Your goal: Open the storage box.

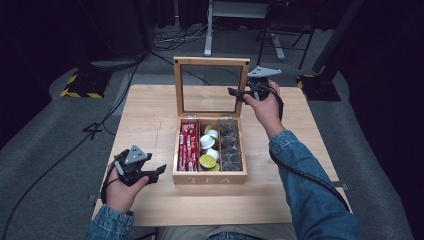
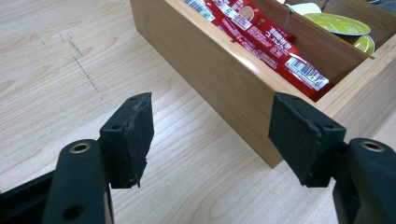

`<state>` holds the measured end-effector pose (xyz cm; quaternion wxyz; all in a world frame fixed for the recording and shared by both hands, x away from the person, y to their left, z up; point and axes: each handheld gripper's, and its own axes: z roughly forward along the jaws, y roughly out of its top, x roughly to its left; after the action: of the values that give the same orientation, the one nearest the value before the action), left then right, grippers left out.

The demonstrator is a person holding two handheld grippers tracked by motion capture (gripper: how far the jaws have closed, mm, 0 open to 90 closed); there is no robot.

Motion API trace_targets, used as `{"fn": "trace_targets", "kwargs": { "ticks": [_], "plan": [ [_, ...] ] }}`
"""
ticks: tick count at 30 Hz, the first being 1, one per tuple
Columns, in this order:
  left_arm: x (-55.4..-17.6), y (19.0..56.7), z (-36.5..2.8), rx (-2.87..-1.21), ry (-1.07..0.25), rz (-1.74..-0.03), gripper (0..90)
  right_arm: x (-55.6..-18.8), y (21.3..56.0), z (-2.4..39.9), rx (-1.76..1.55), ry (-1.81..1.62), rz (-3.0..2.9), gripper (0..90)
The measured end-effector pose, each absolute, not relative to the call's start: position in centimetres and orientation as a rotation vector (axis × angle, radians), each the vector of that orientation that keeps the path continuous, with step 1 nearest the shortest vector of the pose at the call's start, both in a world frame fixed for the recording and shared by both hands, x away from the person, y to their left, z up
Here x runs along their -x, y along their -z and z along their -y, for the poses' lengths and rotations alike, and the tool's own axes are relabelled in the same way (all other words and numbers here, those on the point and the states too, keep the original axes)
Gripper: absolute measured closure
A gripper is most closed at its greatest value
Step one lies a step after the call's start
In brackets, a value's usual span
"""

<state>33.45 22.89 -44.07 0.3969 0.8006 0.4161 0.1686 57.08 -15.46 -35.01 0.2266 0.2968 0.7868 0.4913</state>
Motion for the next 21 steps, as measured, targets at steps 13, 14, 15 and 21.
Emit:
{"fn": "trace_targets", "kwargs": {
  "ticks": [13,14,15,21],
  "plan": [
    [-33.7,44.2,-23.0,-2.033,-0.419,-1.053,31.1,-57.6,36.9,15.5,-0.862,-1.307,-2.185,34.2],
    [-33.7,44.2,-23.0,-2.029,-0.416,-1.057,31.1,-57.6,36.9,15.5,-0.862,-1.307,-2.185,34.2],
    [-33.7,44.2,-23.0,-2.027,-0.415,-1.06,31.1,-57.7,37.1,15.6,-0.87,-1.296,-2.192,33.7],
    [-33.7,44.1,-23.0,-2.027,-0.415,-1.056,31.1,-57.9,37.7,15.6,-0.898,-1.287,-2.189,31.5]
  ]
}}
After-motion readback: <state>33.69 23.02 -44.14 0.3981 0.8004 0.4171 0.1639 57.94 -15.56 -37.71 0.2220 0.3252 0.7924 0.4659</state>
